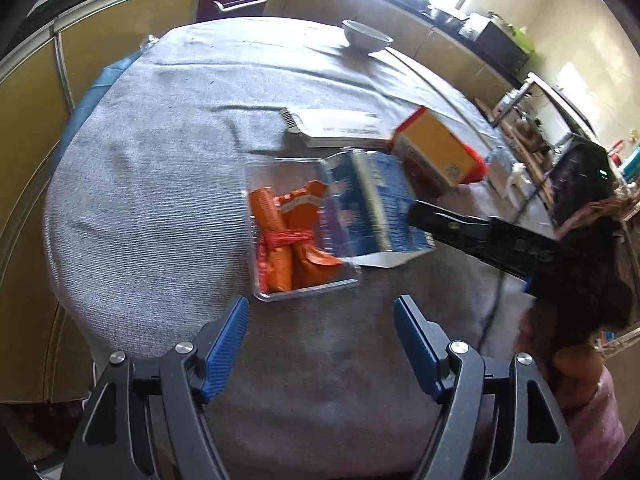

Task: Collect trash
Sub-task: 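Grasp the clear plastic tray of orange snacks with the left tool while the right tool holds the box, then lift and tip the clear tray with the left tool to empty the orange snacks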

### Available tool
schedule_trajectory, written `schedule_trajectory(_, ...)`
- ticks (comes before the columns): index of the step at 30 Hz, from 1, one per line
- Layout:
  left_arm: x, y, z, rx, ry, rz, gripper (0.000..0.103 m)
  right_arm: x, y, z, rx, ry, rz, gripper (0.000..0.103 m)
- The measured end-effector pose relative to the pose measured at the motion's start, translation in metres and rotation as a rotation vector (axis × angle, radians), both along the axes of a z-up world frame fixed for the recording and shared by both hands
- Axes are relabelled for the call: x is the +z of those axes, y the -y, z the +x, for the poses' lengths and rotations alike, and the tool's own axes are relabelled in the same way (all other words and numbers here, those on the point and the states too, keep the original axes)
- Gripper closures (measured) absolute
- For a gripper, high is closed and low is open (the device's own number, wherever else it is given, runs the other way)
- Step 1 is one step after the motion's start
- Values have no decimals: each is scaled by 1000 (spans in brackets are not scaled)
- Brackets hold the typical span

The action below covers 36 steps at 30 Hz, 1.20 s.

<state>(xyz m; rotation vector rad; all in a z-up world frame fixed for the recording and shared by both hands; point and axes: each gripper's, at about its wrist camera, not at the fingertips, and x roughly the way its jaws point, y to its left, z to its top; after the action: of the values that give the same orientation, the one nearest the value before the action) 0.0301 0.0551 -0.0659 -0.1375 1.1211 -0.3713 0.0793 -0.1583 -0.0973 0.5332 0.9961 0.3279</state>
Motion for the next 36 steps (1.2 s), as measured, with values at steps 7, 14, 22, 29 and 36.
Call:
schedule_trajectory(7,-8,2,14,44,15,26,28,-2,23,-8,-58,-8,64,45)
schedule_trajectory(14,-13,3,23,56,40,21,30,-2,29,-16,-79,-2,59,44)
schedule_trajectory(22,-15,-15,18,64,39,-43,43,4,15,-16,-57,16,32,44)
schedule_trajectory(29,11,-17,4,2,143,62,43,15,-9,-16,-5,47,-24,39)
schedule_trajectory(36,38,-39,7,-36,124,-116,43,17,-46,-12,55,89,-147,30)
